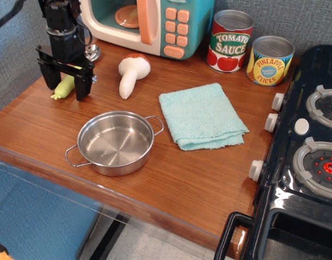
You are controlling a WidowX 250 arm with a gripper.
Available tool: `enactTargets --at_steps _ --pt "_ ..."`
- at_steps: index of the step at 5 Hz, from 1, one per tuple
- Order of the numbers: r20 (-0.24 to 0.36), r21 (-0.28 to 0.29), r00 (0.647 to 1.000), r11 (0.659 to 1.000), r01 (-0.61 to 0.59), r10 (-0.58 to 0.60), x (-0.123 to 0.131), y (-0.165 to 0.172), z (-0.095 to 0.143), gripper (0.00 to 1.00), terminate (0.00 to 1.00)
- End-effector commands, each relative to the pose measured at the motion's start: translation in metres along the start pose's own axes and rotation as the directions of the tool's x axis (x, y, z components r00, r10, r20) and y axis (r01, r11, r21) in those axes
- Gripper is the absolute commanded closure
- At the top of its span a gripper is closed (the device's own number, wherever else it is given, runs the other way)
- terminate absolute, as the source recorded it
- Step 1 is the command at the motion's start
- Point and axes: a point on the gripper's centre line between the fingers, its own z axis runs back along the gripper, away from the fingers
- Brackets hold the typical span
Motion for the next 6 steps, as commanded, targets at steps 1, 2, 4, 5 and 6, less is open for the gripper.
enactTargets --at_steps 1,2,4,5,6 --pt "0.027 0.035 1.000 0.999 0.003 -0.004 0.010 0.007 0.007 1.00 0.00" --pt "0.056 0.074 0.998 0.997 -0.003 -0.001 0.010 0.013 0.027 1.00 0.00" --pt "0.172 0.073 0.985 0.997 0.021 -0.034 0.007 -0.014 0.087 1.00 0.00" --pt "0.239 0.032 0.958 0.987 0.155 -0.159 0.010 -0.060 0.110 1.00 0.00" --pt "0.247 0.003 0.942 0.972 0.233 -0.227 0.000 -0.109 0.111 1.00 0.00"
